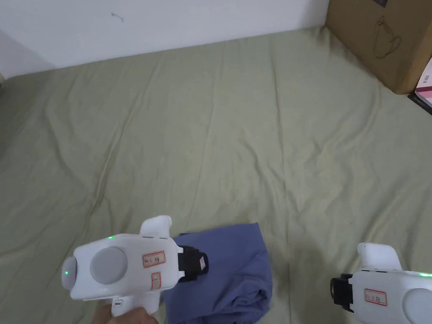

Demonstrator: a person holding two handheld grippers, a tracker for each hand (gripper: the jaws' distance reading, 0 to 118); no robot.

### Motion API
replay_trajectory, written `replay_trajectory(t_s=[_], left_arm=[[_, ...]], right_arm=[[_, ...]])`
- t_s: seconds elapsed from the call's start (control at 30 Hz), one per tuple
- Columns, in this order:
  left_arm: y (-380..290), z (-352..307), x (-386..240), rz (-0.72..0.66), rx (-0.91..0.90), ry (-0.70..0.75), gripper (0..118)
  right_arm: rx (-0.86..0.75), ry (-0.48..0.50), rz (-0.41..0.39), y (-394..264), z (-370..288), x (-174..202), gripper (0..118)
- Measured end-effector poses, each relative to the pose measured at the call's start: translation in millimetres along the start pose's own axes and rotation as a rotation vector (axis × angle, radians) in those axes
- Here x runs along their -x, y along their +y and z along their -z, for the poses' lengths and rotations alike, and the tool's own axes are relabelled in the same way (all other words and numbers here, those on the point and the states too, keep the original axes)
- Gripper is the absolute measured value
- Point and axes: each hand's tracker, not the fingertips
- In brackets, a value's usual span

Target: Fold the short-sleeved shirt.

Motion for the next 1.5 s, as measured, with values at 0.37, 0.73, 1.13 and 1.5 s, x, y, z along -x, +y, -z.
replay_trajectory(t_s=[0.37,0.73,1.13,1.5], left_arm=[[-23,79,-63,0.154,0.125,-0.087,0],[-42,112,-94,0.172,0.216,-0.181,0],[-21,-31,14,-0.052,-0.095,-0.22,0],[-74,-61,118,-0.305,-0.145,-0.202,0]], right_arm=[[-0.003,0.005,0.006,0,-3,-5,1],[0.007,-0.023,0.024,-4,-5,-12,1],[-0.119,0.058,-0.214,23,-24,69,1],[0.071,0.067,-0.384,23,76,147,1]])
